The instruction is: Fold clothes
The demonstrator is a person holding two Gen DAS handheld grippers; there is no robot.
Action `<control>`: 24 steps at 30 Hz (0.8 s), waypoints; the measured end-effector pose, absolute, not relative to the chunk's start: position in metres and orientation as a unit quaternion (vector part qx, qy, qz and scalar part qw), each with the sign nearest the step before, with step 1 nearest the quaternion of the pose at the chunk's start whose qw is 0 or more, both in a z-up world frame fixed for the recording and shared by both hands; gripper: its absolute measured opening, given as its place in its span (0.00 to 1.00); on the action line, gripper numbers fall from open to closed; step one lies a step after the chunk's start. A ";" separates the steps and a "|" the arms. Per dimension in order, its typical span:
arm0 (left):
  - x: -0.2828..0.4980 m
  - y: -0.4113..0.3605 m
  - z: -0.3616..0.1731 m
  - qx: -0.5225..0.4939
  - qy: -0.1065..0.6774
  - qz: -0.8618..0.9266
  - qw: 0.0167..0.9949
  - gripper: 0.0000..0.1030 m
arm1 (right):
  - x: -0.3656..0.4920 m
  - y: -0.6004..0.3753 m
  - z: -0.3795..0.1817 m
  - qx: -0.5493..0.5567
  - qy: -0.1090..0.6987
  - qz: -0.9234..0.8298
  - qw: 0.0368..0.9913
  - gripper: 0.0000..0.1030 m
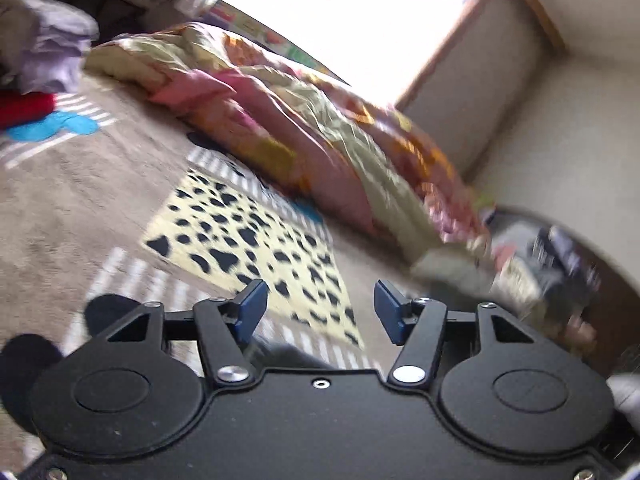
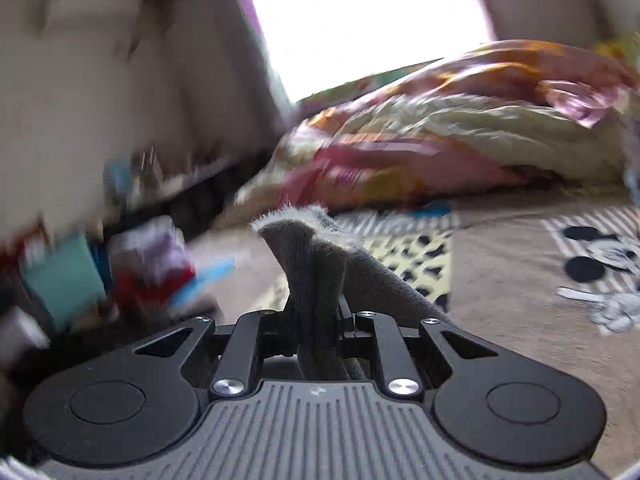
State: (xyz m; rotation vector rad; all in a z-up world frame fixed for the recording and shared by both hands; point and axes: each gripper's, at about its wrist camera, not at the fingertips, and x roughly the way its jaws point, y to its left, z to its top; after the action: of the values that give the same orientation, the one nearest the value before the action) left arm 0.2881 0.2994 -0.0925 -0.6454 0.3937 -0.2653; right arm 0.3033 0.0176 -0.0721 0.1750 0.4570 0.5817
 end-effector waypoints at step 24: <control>0.281 0.309 -0.127 -0.383 0.218 -0.160 0.883 0.57 | 0.225 0.115 -0.118 -0.151 0.182 0.357 0.904 0.59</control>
State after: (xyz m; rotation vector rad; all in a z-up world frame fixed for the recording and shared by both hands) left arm 0.2813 0.3087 -0.1270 -0.7984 0.4546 -0.3339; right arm 0.2247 0.1153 -0.1181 -0.3115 0.3755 0.7368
